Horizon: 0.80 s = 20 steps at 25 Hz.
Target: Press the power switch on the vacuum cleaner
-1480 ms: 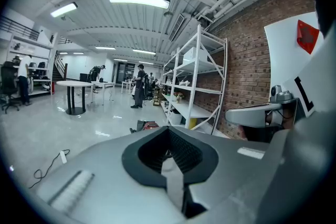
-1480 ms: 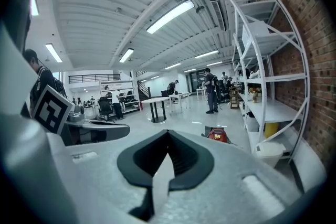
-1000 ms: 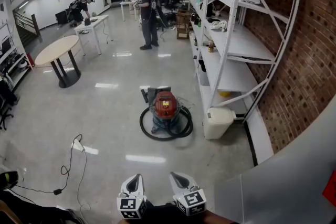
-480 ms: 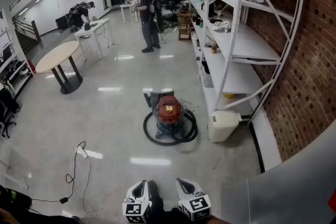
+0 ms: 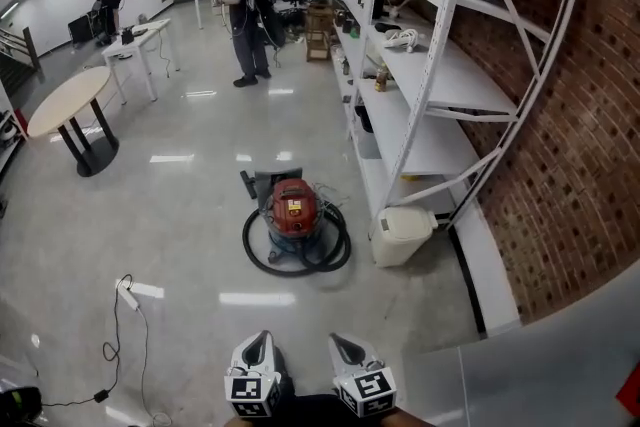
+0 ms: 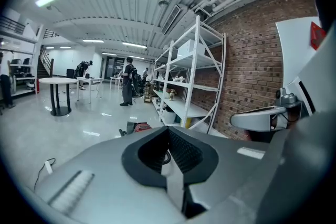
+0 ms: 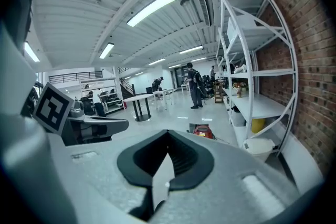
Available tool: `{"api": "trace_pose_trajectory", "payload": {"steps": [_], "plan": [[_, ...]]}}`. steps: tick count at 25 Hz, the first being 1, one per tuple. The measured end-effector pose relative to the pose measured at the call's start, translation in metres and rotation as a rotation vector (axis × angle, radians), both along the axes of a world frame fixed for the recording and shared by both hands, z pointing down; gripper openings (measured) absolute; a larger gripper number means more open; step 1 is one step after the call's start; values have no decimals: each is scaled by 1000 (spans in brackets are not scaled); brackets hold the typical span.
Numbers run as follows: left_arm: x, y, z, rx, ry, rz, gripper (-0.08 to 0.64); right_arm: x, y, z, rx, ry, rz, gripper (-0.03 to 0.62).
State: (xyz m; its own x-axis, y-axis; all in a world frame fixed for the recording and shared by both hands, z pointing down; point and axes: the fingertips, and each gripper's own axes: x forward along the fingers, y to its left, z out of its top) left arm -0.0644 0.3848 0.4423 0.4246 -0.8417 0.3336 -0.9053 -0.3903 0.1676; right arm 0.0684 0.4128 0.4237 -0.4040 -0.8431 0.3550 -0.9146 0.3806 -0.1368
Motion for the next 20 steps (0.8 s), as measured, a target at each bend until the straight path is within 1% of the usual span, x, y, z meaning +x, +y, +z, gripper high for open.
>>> {"api": "trace_pose_trajectory", "payload": {"steps": [2, 5, 8, 10, 13, 20], "plan": [[-3, -20, -5, 5, 6, 8, 17, -3, -18, -7, 9, 6, 14, -8], [-8, -50, -14, 17, 40, 28, 17, -11, -45, -16, 15, 19, 36, -8], [-17, -75, -17, 10, 52, 49, 17, -22, -72, -21, 8, 32, 44, -8], [-27, -91, -19, 12, 58, 58, 17, -34, -89, -24, 12, 42, 47, -8], [-46, -117, -20, 33, 49, 56, 17, -53, -114, -25, 14, 52, 44, -8], [-80, -171, -25, 60, 67, 63, 17, -89, -169, -34, 46, 69, 53, -8]]}}
